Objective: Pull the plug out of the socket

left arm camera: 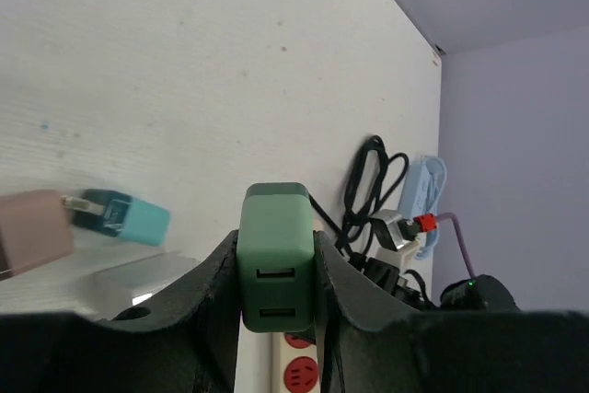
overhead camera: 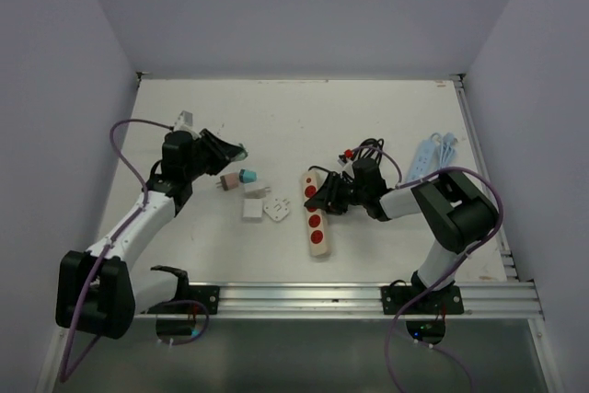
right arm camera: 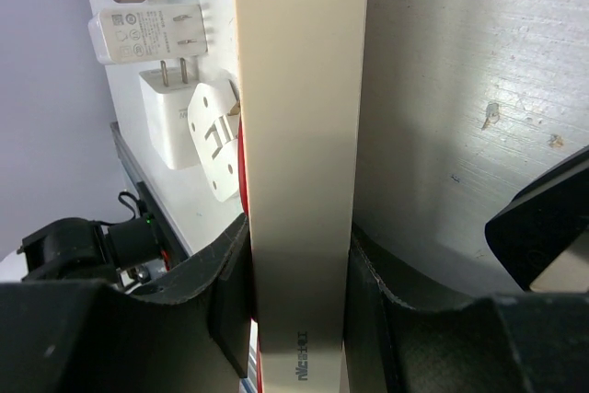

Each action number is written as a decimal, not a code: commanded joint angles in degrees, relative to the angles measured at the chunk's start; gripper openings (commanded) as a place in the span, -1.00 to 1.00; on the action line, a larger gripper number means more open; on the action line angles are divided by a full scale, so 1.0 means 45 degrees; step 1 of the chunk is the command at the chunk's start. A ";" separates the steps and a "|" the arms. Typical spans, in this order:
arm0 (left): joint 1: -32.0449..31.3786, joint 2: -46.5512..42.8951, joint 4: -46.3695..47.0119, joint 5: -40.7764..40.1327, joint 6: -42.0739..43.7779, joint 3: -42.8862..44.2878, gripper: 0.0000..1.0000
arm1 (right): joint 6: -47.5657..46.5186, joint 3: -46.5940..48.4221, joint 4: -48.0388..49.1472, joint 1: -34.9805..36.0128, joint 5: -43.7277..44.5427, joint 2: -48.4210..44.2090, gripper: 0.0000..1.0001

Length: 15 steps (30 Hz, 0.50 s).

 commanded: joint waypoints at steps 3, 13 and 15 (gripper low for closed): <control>0.1728 -0.1468 -0.0069 0.0555 0.1025 -0.2560 -0.96 | -0.1213 -0.1225 -0.4320 -0.0326 0.3129 0.1444 -1.00; 0.3273 -0.2429 0.1568 0.1118 0.0754 -0.5865 -0.75 | -0.1252 -0.1108 -0.4300 -0.0327 0.3012 0.1620 -1.00; 0.3273 -0.2135 0.2019 0.1374 0.0635 -0.6236 -0.71 | -0.1291 -0.1108 -0.4300 -0.0327 0.2993 0.1640 -1.00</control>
